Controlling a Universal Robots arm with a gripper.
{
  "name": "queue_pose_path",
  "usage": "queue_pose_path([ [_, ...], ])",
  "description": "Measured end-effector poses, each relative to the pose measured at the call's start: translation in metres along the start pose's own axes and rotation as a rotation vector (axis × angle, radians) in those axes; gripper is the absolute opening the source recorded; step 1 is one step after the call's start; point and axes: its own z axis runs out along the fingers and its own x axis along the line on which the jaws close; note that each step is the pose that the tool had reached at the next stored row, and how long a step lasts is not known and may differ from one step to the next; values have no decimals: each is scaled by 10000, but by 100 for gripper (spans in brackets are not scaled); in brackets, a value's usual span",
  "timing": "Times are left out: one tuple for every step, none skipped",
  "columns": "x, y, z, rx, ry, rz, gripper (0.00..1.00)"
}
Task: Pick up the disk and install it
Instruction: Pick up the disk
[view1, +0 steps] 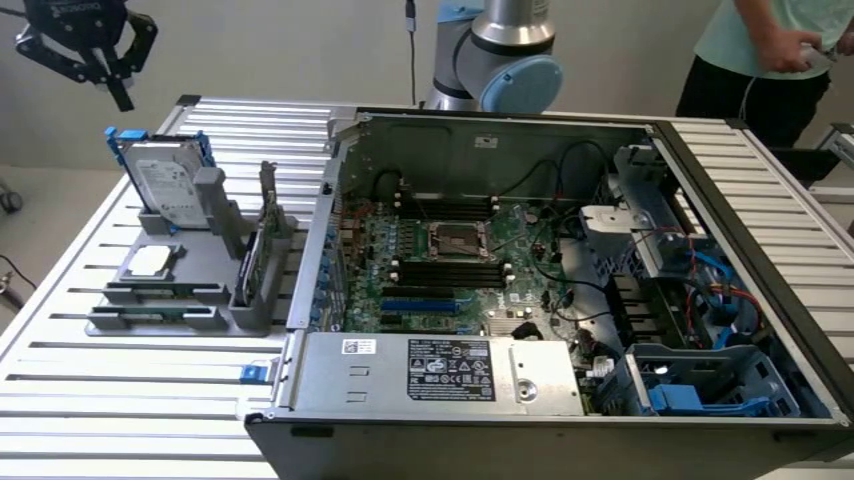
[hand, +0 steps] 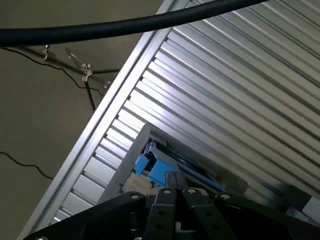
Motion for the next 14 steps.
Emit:
queue_pose_path([
  [0, 0, 0, 0, 5, -179, 11],
  [0, 0, 0, -1, 10, -361, 11],
  [0, 0, 0, -2, 13, -539, 11],
  [0, 0, 0, -2, 18, -719, 11],
  [0, 0, 0, -3, 23, -910, 11],
  [0, 0, 0, -4, 27, -1089, 11],
  [0, 0, 0, -4, 31, -1270, 11],
  [0, 0, -4, -5, 36, -1449, 11],
  [-1, 0, -19, -7, 44, -1630, 11],
  [-1, 1, -34, -6, 45, -1819, 11],
  [0, 2, -50, -7, 49, -1998, 11],
  [0, 2, -68, -7, 55, -2179, 11],
  [-1, 2, -86, -7, 60, -2358, 11],
  [-1, 2, -104, -5, 66, -2540, 11],
])
